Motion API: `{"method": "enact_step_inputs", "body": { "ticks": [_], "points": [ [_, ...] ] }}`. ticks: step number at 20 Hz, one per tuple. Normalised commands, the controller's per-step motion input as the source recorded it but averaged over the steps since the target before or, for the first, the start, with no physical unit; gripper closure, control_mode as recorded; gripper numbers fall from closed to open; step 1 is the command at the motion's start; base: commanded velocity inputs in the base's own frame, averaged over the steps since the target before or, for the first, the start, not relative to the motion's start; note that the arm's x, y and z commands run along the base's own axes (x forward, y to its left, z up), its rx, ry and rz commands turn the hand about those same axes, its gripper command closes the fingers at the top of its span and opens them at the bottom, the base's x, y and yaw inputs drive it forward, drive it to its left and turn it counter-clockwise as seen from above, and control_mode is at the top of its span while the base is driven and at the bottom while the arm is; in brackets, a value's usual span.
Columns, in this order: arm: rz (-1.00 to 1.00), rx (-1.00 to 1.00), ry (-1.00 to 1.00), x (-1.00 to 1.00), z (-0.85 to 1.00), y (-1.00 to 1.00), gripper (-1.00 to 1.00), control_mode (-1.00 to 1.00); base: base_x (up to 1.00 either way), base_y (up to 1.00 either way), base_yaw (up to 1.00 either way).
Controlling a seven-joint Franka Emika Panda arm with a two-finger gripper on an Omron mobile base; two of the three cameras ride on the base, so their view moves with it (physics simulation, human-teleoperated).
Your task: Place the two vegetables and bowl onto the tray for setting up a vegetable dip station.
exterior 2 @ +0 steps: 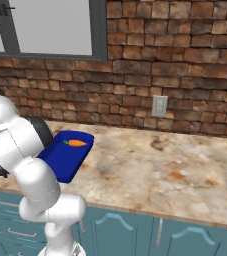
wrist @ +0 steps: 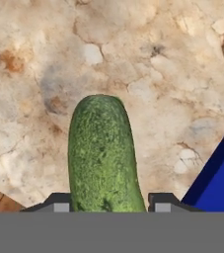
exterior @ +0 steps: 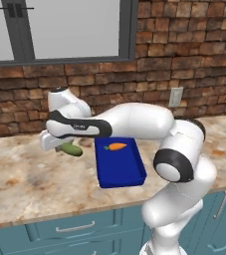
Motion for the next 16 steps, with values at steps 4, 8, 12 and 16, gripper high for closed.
{"method": "enact_step_inputs", "body": {
  "ticks": [4, 8, 12, 16],
  "points": [
    [0.18, 0.0, 0.0, 0.0, 0.18, -0.51, 1.0, -1.0, 0.0, 0.0, 0.0],
    [0.2, 0.0, 0.0, 0.0, 0.07, -0.54, 1.0, -1.0, 0.0, 0.0, 0.0],
    [0.2, 0.0, 0.0, 0.0, 0.03, -0.55, 1.0, -1.0, 0.0, 0.0, 0.0],
    [0.19, 0.0, 0.0, 0.0, 0.01, -0.53, 1.0, -1.0, 0.0, 0.0, 0.0]
  ]
}}
